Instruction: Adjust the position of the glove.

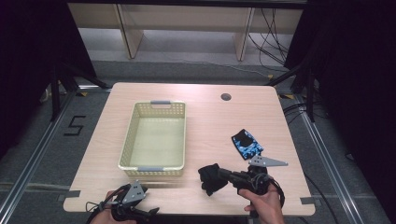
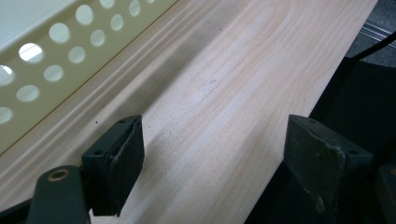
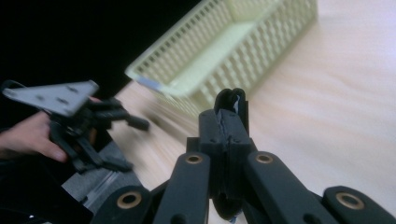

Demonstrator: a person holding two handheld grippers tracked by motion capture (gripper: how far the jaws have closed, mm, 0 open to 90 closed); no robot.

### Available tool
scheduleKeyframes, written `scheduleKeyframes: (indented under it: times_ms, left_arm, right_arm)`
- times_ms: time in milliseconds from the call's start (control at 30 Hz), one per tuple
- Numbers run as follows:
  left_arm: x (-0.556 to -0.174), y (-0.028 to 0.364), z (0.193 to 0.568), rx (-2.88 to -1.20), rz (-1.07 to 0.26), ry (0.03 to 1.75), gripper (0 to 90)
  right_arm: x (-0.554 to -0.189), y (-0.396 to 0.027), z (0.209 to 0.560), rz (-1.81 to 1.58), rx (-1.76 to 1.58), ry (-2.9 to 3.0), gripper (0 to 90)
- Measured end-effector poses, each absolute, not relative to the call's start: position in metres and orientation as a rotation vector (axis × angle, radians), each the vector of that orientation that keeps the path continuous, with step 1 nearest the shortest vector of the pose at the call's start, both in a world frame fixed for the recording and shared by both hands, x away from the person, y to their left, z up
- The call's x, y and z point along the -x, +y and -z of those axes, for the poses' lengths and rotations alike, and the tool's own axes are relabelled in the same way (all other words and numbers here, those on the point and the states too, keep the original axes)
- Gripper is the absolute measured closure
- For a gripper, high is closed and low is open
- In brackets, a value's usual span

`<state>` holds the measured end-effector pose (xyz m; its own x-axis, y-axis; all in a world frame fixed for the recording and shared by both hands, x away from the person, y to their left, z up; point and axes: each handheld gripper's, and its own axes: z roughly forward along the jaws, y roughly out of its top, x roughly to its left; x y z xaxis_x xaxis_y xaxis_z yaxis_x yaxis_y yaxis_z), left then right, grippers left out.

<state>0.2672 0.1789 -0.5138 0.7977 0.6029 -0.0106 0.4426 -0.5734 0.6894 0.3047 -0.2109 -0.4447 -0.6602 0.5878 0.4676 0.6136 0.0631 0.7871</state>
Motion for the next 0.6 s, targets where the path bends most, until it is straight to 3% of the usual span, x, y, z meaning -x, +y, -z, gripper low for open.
scheduleKeyframes:
  times_ms: [233,600]
  left_arm:
    - [-0.268,0.179,0.514,-2.28,-0.289,0.769,20.0]
    - [-0.267,0.179,0.512,-2.289,-0.312,0.74,20.0]
  right_arm:
    - [-0.31,-0.244,0.493,1.564,1.553,-2.222,89.6]
    - [-0.305,-0.256,0.511,1.455,1.774,-2.148,89.4]
